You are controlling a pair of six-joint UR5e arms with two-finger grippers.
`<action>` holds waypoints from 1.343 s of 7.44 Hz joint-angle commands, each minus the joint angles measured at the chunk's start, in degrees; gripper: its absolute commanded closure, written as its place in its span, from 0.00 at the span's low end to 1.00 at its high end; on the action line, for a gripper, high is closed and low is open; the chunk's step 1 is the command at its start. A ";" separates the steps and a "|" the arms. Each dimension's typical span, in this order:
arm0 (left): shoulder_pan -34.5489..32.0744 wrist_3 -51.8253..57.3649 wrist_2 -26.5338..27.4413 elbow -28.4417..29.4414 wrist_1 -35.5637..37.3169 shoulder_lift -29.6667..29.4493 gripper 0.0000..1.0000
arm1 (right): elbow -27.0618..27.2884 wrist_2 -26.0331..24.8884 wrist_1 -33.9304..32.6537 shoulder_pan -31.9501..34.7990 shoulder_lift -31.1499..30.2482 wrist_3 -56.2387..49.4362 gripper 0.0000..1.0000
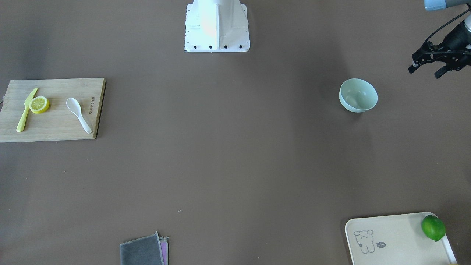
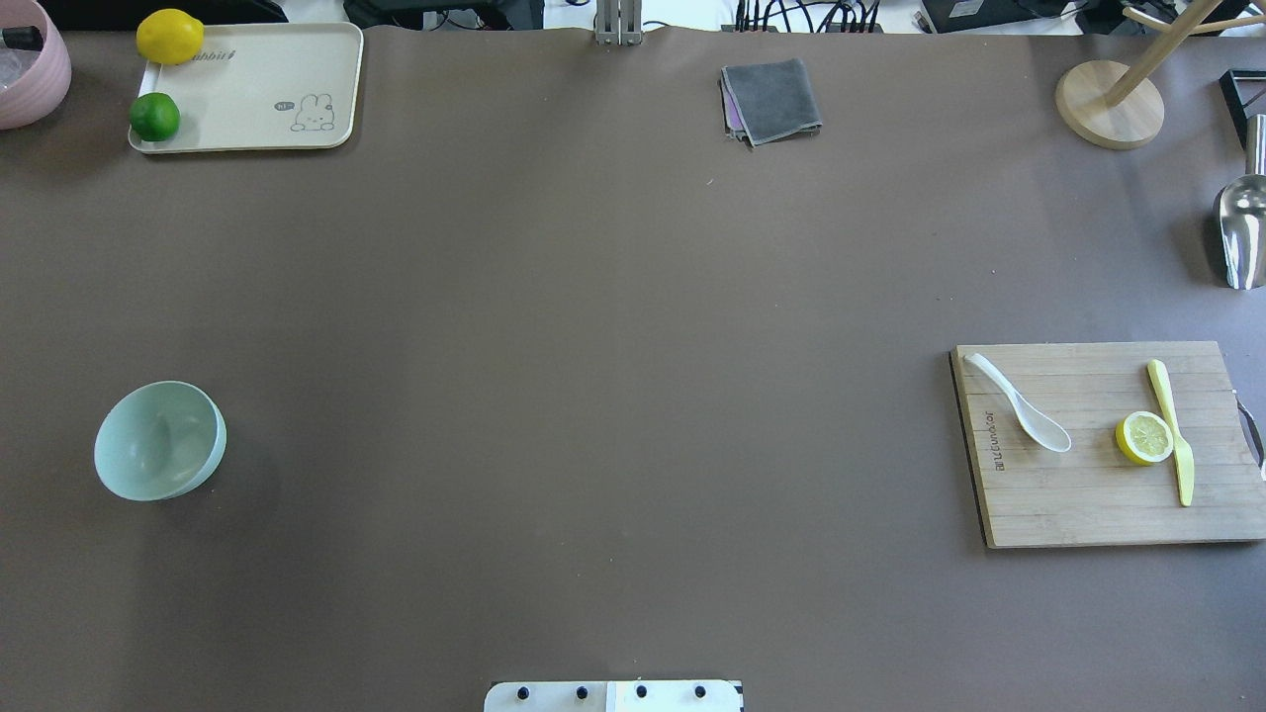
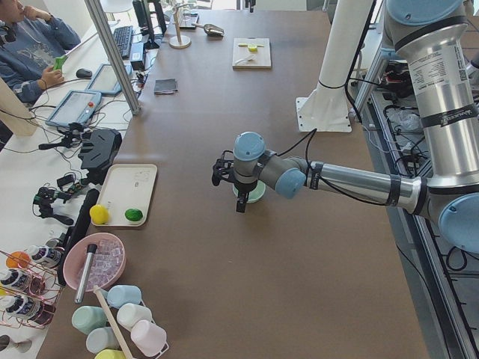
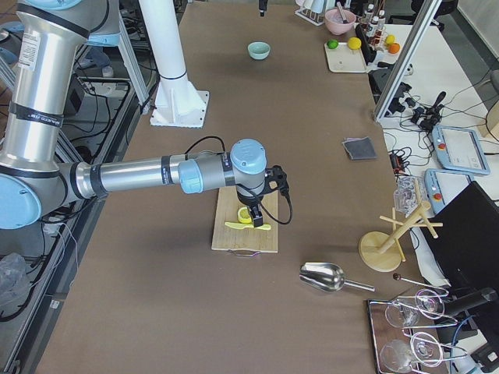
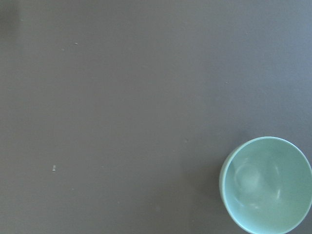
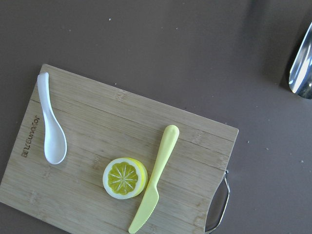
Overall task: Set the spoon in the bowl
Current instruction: 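Move left gripper to green bowl rim while right gripper approaches white spoon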
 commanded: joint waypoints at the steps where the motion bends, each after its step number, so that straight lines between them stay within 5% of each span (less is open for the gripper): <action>1: 4.88 -1.47 4.19 2.52 -1.65 -2.58 0.03 | 0.04 -0.12 3.87 -5.11 0.30 5.42 0.00; 5: 13.31 -7.18 5.77 6.84 -1.91 -8.48 0.10 | -0.13 -1.34 3.88 -10.47 3.11 5.52 0.00; 8: 15.78 -7.27 7.62 12.63 -9.99 -8.66 0.20 | 0.04 -2.14 3.97 -11.89 3.11 6.39 0.00; 9: 15.78 -7.36 7.62 12.99 -10.00 -8.92 0.31 | 0.13 -2.14 3.97 -12.15 3.20 7.44 0.00; 10: 15.87 -7.45 7.53 13.08 -10.09 -9.01 0.57 | 0.13 -2.14 3.97 -12.24 3.20 7.54 0.01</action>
